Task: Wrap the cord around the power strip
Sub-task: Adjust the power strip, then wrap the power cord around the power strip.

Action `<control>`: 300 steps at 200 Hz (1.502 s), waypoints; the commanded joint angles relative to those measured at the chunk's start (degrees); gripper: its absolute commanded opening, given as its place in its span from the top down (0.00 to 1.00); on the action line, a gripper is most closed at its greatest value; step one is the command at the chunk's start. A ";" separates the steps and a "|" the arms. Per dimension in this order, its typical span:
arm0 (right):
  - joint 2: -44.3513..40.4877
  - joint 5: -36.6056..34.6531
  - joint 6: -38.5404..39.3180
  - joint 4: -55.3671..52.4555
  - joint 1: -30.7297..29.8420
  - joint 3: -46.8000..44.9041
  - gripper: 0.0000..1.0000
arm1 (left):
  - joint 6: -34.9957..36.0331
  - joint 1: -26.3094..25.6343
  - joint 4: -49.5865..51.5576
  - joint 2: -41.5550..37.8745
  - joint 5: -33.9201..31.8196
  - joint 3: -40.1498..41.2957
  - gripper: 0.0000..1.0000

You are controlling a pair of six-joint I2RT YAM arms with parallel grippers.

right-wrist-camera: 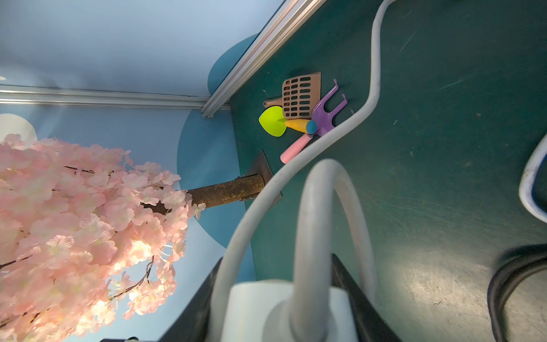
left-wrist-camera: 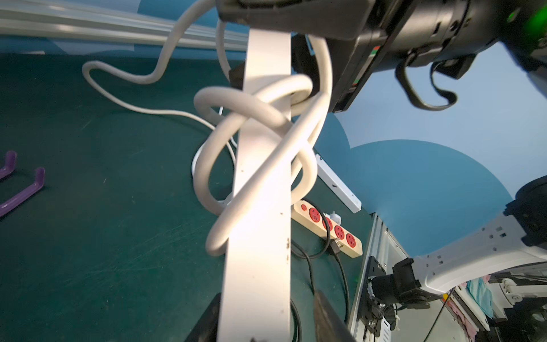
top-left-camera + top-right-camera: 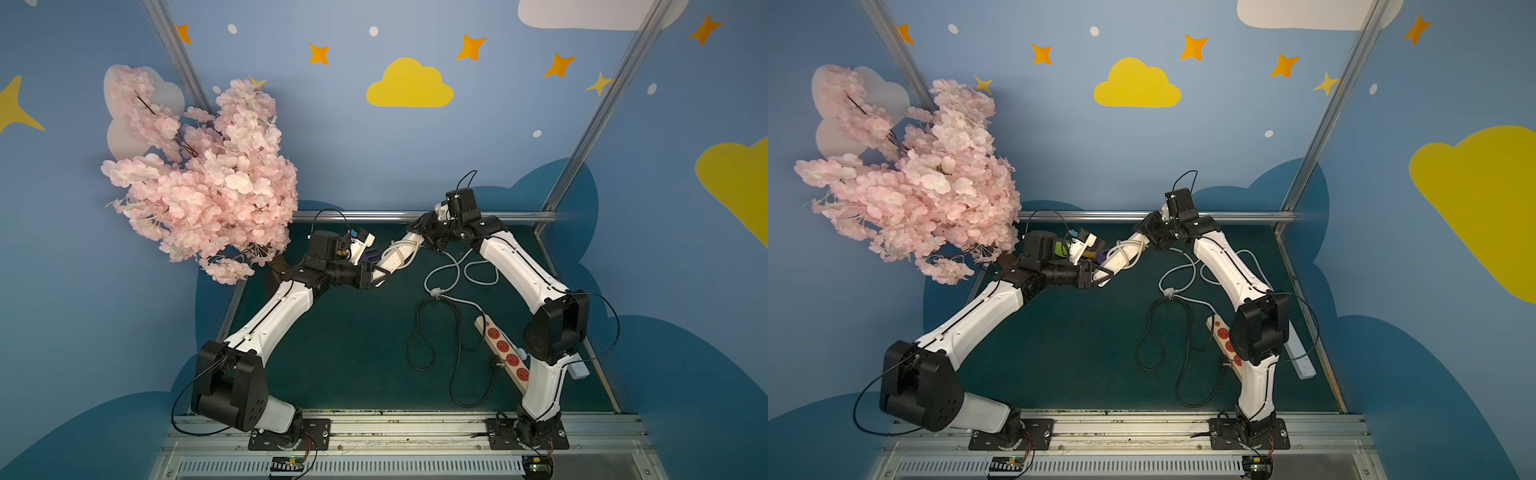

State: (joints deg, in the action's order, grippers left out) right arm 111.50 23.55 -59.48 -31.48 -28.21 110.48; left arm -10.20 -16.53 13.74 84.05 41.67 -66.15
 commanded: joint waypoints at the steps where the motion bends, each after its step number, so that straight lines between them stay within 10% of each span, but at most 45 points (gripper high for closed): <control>1: 0.20 0.18 0.08 1.64 -0.86 3.40 1.00 | 1.93 -0.35 3.14 0.91 -0.10 -2.12 0.60; 40: 0.34 0.73 -0.38 2.07 -1.41 4.28 0.92 | 4.93 -1.73 6.23 2.17 -4.16 -4.98 0.85; 79: -0.67 7.10 6.39 2.70 0.74 6.42 0.38 | -0.81 0.52 1.89 -1.16 -3.14 -4.91 0.98; 108: -5.05 11.94 13.94 3.61 4.43 4.68 0.19 | -4.38 1.73 -0.58 -3.04 -0.58 -5.92 0.97; 153: -14.64 11.08 24.47 13.93 11.85 -15.00 0.17 | -8.29 1.64 -2.12 -4.72 1.78 -10.02 0.98; 221: -9.52 -7.46 56.36 39.87 5.66 -30.15 0.18 | -13.38 0.19 -3.87 -6.45 3.24 -16.90 0.98; 300: 10.30 -11.90 52.95 61.42 0.46 -17.08 0.16 | -17.20 -1.13 -5.91 -7.08 3.77 -19.08 0.97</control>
State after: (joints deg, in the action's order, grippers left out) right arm 118.10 15.29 -5.58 21.58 -26.89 87.94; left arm -26.76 -17.26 13.61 79.00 43.77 -82.08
